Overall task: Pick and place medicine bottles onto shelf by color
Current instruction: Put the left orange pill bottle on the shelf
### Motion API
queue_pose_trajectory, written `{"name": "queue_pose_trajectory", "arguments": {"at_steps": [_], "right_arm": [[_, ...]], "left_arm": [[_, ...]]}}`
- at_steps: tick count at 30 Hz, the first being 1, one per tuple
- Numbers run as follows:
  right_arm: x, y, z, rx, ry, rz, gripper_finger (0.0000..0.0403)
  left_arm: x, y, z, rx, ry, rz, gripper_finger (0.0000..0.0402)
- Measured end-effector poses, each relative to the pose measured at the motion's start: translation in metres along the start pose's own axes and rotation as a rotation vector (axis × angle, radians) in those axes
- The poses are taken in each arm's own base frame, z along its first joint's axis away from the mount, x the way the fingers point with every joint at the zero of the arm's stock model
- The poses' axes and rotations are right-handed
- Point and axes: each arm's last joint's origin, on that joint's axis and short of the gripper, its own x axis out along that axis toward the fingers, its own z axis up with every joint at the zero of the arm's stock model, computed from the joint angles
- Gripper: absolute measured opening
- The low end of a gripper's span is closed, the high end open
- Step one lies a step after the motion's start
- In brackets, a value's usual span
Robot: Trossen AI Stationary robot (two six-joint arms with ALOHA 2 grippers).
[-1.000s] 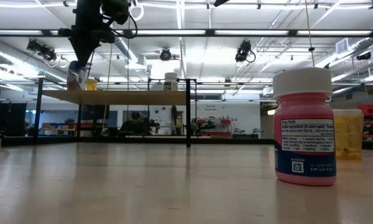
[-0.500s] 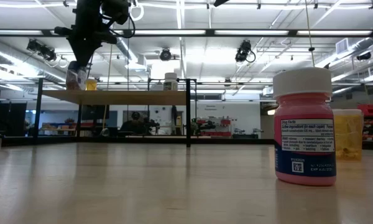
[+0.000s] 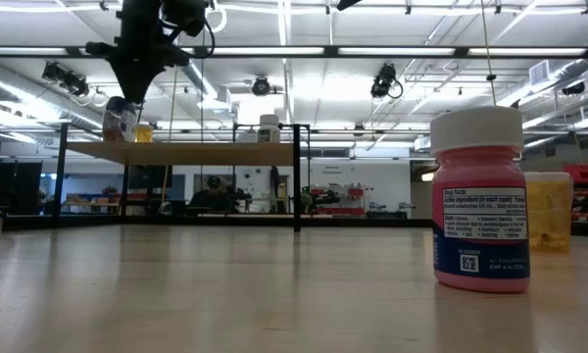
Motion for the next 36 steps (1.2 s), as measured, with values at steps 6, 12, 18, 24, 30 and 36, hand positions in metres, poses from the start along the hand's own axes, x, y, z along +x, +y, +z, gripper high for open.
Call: {"name": "queue_pose_trajectory", "arguments": {"at_steps": [6, 12, 18, 24, 30, 36], "right_arm": [[0.000, 0.000, 0.000, -0.003, 0.000, -0.001, 0.0261], [-0.001, 0.002, -0.001, 0.005, 0.012, 0.024, 0.0261], [-0.003, 0.006, -0.010, 0.002, 0.091, 0.024, 0.0261], [-0.005, 0.008, -0.018, -0.015, 0.164, 0.021, 0.0261], [-0.007, 0.014, -0.020, -0.043, 0.169, 0.035, 0.0261], [-0.012, 0.025, -0.023, -0.008, 0.176, 0.059, 0.0261]], "left_arm": [[-0.006, -0.019, -0.013, 0.200, 0.071, -0.154, 0.0083], [-0.021, -0.043, -0.044, 0.475, 0.181, -0.419, 0.0090], [-0.042, -0.072, -0.096, 0.723, 0.214, -0.496, 0.0117], [-0.061, -0.092, -0.154, 0.827, 0.128, -0.489, 0.0184], [-0.074, -0.116, -0.201, 0.800, 0.084, -0.614, 0.0261], [-0.074, -0.124, -0.253, 0.910, 0.134, -0.594, 0.0319]]}}
